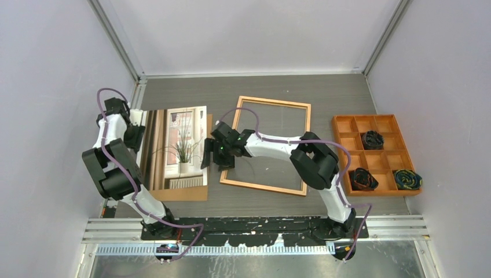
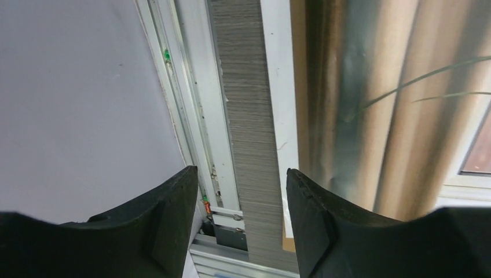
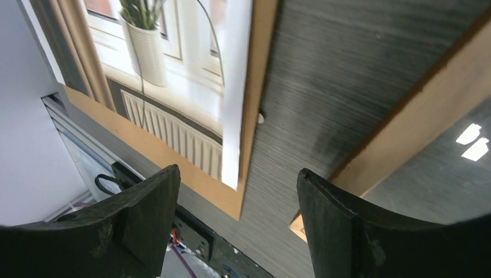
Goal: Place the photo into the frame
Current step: Pick up the photo at the center of the board.
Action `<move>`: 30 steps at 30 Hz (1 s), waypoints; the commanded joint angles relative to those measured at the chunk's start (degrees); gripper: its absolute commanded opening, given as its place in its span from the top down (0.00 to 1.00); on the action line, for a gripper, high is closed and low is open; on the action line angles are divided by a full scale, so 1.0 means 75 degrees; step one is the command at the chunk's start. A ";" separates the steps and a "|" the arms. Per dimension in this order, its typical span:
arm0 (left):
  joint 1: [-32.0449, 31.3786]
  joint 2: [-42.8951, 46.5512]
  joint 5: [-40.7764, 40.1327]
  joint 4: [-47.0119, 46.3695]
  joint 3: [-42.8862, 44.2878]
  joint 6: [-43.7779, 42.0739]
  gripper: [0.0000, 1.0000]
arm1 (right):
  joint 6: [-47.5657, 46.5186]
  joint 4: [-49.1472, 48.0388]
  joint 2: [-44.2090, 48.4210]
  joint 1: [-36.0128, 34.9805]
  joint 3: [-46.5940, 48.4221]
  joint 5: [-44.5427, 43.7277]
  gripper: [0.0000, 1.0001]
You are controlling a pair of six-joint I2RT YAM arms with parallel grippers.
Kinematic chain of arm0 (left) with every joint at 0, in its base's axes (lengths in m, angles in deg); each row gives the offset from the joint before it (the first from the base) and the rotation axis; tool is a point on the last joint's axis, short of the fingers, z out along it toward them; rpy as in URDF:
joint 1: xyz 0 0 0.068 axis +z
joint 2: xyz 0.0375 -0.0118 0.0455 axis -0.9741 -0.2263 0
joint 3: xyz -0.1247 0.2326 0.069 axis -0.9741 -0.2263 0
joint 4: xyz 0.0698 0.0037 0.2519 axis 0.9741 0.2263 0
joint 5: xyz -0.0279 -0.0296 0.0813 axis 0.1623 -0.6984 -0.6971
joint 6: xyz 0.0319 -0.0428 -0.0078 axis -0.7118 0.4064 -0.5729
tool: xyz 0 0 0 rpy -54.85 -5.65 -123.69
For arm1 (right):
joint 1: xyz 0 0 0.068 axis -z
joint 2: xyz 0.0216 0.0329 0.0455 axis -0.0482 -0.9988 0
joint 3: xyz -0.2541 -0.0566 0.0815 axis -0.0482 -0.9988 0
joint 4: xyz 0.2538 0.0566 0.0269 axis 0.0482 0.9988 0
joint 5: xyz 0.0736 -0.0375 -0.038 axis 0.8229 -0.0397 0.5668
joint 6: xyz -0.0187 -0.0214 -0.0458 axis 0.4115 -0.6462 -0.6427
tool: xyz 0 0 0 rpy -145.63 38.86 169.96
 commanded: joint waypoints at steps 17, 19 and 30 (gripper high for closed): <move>0.0248 0.0373 -0.0219 -0.1870 -0.1647 -0.0819 0.43 | 0.1587 -0.1660 0.0371 -0.0536 -0.0949 0.1105 0.30; 0.0257 0.0356 -0.0167 -0.1893 -0.1736 -0.0863 0.43 | 0.1696 -0.1763 0.0320 -0.0550 -0.0985 0.1128 0.31; 0.0254 0.0285 -0.0059 -0.1943 -0.1878 -0.0940 0.43 | 0.2265 -0.2682 0.0143 -0.0559 -0.1327 0.1422 0.37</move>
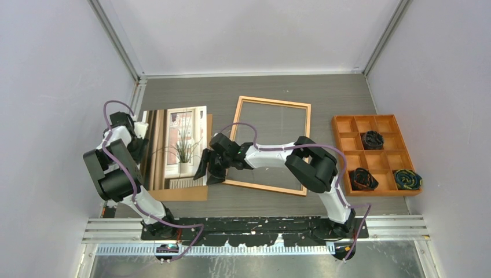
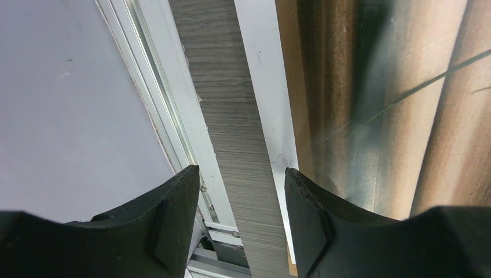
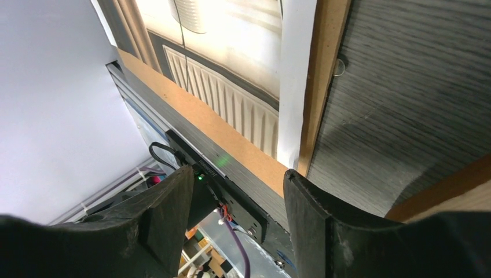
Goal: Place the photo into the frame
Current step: Pick up the photo at the center of the board.
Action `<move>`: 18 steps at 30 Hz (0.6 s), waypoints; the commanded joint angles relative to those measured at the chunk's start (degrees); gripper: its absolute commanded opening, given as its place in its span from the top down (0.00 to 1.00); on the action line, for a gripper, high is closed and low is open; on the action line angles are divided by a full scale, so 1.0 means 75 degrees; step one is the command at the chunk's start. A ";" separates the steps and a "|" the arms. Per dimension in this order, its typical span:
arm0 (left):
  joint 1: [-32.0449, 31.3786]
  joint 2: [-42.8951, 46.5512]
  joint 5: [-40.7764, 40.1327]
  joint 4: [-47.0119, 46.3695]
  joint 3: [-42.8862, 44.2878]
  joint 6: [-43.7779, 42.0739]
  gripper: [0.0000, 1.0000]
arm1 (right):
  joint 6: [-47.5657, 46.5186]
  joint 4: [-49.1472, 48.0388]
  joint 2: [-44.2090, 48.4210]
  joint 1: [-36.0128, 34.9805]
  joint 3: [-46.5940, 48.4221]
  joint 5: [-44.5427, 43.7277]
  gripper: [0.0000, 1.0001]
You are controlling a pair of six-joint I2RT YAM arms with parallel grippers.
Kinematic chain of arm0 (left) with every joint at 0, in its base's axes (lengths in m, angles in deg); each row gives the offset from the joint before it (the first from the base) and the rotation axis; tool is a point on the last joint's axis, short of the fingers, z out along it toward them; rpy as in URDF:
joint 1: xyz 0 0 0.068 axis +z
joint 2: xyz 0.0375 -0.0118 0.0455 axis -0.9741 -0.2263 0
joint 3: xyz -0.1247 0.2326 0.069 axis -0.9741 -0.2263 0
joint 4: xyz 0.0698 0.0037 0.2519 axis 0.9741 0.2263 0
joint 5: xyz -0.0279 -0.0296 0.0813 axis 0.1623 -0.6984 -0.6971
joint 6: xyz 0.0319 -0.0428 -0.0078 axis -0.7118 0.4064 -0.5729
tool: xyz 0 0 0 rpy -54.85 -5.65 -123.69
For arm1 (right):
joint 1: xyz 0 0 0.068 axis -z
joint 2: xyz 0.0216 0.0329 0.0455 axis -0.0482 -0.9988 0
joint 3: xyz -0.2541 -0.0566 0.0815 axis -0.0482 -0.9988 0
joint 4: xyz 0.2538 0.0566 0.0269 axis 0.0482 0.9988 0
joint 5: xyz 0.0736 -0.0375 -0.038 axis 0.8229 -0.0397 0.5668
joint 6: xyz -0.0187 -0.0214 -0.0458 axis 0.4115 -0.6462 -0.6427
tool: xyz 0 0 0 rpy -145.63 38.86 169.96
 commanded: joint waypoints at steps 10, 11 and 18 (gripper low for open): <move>0.0045 0.0196 0.0243 -0.0239 -0.0090 -0.0184 0.43 | 0.0146 -0.0338 0.0108 -0.0022 -0.0118 0.0228 0.38; 0.0038 0.0200 0.0255 -0.0227 -0.0090 -0.0190 0.43 | 0.0146 -0.0332 0.0131 -0.0028 -0.0161 0.0230 0.38; 0.0035 0.0304 0.0276 -0.0253 -0.0183 -0.0235 0.43 | 0.0233 -0.0491 0.0223 -0.0018 -0.0429 0.0376 0.38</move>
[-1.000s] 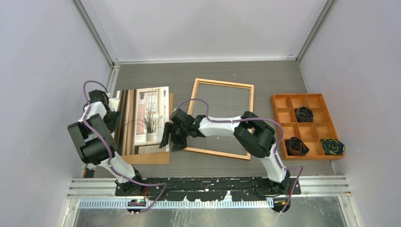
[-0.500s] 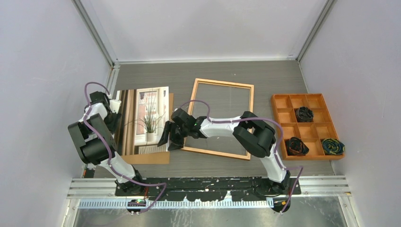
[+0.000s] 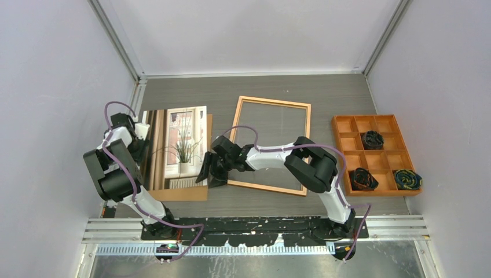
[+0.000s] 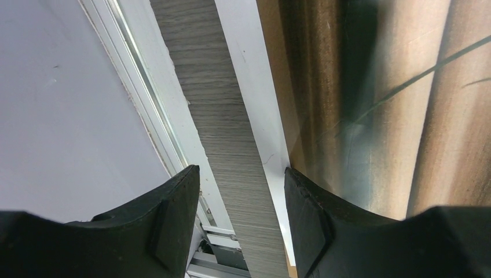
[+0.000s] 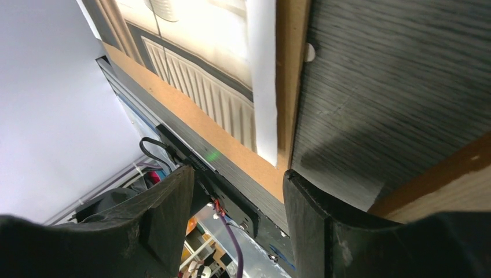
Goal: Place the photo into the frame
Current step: Pick up the photo at the center of the board.
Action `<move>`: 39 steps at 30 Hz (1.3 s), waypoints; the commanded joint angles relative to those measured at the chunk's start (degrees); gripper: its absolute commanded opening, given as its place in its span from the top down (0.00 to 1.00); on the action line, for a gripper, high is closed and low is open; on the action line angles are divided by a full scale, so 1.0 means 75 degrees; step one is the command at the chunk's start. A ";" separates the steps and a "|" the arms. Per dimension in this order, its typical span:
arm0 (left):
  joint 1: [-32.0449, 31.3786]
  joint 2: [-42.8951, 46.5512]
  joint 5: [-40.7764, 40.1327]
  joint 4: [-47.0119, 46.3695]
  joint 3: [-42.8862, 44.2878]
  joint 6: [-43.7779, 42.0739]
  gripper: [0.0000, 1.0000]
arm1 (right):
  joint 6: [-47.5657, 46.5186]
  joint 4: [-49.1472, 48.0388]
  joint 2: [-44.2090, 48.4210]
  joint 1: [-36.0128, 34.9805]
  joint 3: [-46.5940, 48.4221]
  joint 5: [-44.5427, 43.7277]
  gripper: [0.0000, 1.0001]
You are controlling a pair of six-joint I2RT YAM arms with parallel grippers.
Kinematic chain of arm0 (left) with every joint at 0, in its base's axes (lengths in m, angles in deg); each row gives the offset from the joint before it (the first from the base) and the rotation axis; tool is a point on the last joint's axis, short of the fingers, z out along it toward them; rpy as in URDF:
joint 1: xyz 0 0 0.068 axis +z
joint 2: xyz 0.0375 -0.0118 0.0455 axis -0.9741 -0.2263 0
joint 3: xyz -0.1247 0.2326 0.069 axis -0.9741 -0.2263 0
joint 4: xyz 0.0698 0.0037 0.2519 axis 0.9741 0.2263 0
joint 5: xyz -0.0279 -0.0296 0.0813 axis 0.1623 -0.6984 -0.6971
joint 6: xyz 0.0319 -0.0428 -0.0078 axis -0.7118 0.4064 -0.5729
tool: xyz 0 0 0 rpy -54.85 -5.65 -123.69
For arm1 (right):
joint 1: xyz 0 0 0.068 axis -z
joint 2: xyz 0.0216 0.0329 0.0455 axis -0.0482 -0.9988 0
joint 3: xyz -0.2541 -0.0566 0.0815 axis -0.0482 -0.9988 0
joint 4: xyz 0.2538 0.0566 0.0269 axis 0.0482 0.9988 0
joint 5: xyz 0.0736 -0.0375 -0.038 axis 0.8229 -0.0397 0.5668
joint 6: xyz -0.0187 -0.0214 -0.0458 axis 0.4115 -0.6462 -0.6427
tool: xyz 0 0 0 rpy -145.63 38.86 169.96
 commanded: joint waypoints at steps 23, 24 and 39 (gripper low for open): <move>0.0046 0.0468 0.0296 -0.0124 -0.0105 -0.0138 0.44 | -0.0213 -0.0462 -0.0005 0.0006 0.0420 -0.0172 0.48; 0.0044 0.0485 0.0309 -0.0118 -0.0119 -0.0139 0.44 | -0.0227 -0.0462 -0.0008 0.0006 0.0420 -0.0176 0.48; 0.0037 0.0462 0.0494 -0.0030 -0.0151 -0.0267 0.44 | 0.0432 -0.2824 -0.0001 0.0129 0.0054 -0.0002 0.44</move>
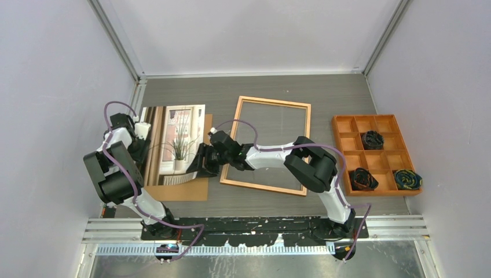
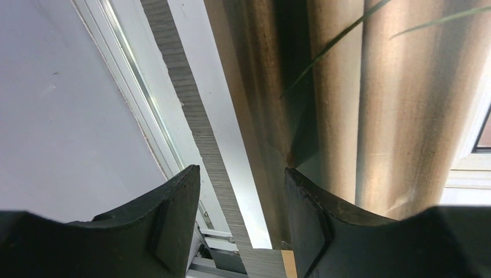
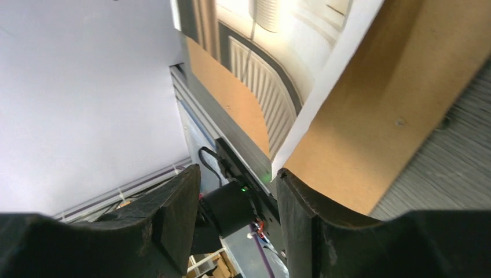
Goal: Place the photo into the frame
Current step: Pick up the photo at the center of the board.
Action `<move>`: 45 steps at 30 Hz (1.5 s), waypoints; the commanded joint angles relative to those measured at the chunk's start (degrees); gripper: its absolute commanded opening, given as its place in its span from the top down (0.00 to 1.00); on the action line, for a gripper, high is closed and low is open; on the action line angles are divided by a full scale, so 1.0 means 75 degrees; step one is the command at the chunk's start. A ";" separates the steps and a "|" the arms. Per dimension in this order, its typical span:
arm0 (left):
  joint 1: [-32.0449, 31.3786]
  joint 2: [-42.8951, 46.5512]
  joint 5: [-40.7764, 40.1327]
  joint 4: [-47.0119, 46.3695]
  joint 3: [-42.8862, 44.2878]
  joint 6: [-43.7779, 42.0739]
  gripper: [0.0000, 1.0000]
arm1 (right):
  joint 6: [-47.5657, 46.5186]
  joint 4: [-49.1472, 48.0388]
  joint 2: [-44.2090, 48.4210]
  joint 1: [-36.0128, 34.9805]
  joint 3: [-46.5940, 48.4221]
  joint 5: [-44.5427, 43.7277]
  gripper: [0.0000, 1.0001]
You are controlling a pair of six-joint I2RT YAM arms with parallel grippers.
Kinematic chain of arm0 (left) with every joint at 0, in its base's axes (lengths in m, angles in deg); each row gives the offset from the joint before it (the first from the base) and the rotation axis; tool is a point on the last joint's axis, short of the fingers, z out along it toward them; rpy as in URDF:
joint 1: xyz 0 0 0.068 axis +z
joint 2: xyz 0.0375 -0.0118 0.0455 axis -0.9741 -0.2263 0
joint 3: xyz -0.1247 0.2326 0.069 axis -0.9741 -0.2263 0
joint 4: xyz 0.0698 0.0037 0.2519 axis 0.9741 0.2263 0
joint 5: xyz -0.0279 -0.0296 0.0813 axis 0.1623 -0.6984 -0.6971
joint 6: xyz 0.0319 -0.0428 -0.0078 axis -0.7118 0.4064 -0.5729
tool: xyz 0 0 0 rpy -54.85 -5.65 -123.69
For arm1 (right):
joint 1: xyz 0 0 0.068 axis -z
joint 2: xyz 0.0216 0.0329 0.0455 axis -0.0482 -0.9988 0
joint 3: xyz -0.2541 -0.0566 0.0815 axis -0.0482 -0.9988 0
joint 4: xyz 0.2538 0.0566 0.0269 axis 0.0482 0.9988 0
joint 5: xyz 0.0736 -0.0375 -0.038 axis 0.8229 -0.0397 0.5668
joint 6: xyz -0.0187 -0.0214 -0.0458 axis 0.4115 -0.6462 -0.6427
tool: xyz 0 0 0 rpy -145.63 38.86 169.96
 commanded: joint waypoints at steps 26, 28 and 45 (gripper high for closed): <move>0.0036 0.0162 0.0430 0.0070 -0.0052 -0.0438 0.44 | 0.0569 -0.1334 -0.0803 0.0157 -0.0230 -0.0333 0.41; 0.0045 0.0148 0.0423 0.0095 -0.0047 -0.0461 0.44 | 0.0664 -0.1421 -0.0813 0.0158 -0.0304 -0.0461 0.42; 0.0042 0.0154 0.0525 0.0220 -0.0074 -0.0585 0.45 | 0.1381 -0.2245 -0.1053 0.0079 0.0188 -0.1449 0.47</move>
